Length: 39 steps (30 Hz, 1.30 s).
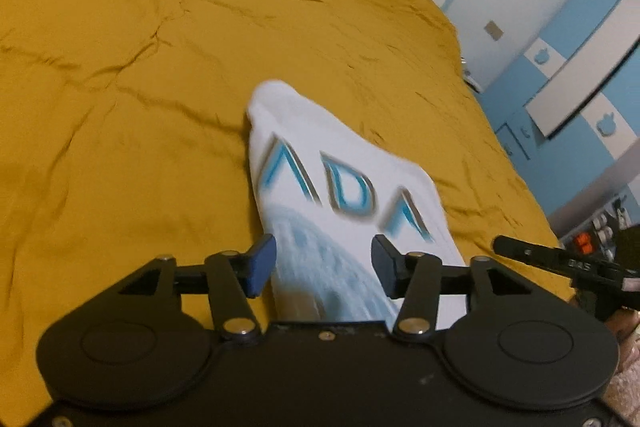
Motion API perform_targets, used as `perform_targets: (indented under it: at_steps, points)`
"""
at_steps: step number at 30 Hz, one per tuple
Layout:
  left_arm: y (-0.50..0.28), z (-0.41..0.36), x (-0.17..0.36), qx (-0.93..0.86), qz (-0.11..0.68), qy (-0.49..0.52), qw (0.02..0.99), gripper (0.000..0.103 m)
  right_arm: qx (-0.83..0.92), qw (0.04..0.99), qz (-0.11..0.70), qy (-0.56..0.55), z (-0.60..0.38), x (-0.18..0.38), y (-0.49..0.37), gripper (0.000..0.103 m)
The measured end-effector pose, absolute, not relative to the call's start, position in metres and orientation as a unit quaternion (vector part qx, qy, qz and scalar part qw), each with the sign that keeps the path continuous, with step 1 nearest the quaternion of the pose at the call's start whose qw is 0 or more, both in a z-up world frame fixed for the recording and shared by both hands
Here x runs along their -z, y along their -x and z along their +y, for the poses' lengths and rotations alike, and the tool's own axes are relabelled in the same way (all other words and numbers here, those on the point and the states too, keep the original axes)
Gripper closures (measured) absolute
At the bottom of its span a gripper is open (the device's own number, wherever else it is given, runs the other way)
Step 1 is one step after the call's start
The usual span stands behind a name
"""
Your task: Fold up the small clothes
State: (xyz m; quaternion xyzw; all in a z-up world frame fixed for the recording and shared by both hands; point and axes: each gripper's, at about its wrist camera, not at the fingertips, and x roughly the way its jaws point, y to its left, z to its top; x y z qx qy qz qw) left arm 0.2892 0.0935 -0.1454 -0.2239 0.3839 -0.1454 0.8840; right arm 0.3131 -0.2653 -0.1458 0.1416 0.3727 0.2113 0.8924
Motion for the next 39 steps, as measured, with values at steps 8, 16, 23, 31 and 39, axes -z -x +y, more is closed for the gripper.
perform_targets:
  at_steps: [8, 16, 23, 31, 39]
  points:
    - [-0.231, 0.084, 0.171, 0.129, 0.419, 0.23, 0.869, 0.05, -0.189, 0.895, 0.387, -0.12, -0.272, 0.164, -0.249, 0.061]
    - [-0.222, 0.083, 0.188, 0.143, 0.434, 0.235, 0.858, 0.087, -0.175, 0.895, 0.393, -0.121, -0.273, 0.171, -0.228, 0.061]
    - [-0.223, 0.085, 0.19, 0.14, 0.436, 0.24, 0.856, 0.097, -0.175, 0.89, 0.405, -0.112, -0.267, 0.181, -0.229, 0.095]
    - [-0.23, 0.084, 0.196, 0.13, 0.471, 0.217, 0.845, 0.097, -0.166, 0.897, 0.39, -0.128, -0.281, 0.174, -0.225, 0.098]
    - [-0.227, 0.087, 0.195, 0.139, 0.471, 0.223, 0.842, 0.094, -0.152, 0.882, 0.414, -0.167, -0.291, 0.204, -0.228, 0.091]
